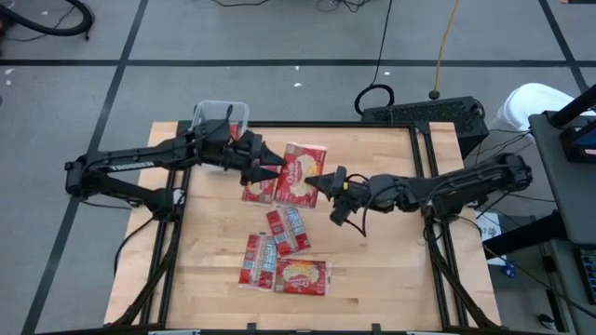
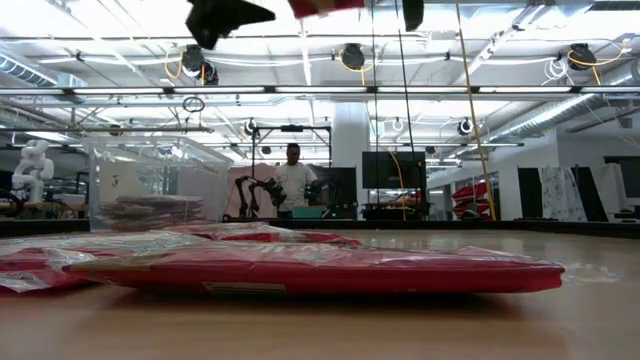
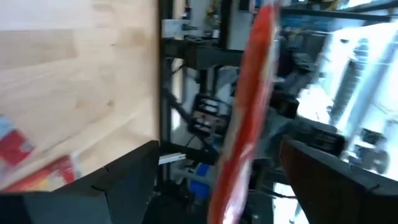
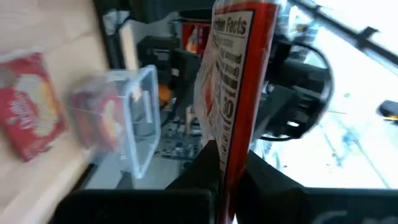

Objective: Sort popcorn bags into baskets
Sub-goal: Put the red popcorn bag into the transparent container

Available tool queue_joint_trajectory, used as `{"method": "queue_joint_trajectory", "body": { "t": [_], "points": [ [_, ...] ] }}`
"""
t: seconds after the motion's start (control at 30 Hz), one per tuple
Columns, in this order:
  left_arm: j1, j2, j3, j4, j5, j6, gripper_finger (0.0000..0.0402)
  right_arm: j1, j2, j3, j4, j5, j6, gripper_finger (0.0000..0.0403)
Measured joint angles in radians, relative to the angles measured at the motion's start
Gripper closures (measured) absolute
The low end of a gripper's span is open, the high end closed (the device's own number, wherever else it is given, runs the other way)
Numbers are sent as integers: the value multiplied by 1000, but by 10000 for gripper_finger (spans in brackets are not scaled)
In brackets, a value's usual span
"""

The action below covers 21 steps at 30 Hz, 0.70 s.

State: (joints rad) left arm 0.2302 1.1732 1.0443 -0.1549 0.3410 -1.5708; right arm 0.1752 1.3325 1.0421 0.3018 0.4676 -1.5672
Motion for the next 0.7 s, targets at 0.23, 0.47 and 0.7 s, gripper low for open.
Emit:
{"method": "queue_joint_trajectory", "body": {
  "t": [0.23, 0.47, 0.7],
  "points": [
    [1, 40, -4, 102, 25, 24, 115, -4, 14, -1, 10, 0, 10, 396],
    [0, 67, -2, 178, 53, 65, 231, -5, 27, -1, 17, 3, 7, 394],
    [3, 72, -3, 200, 64, 146, 366, -5, 26, 0, 8, 27, 22, 371]
  ]
}}
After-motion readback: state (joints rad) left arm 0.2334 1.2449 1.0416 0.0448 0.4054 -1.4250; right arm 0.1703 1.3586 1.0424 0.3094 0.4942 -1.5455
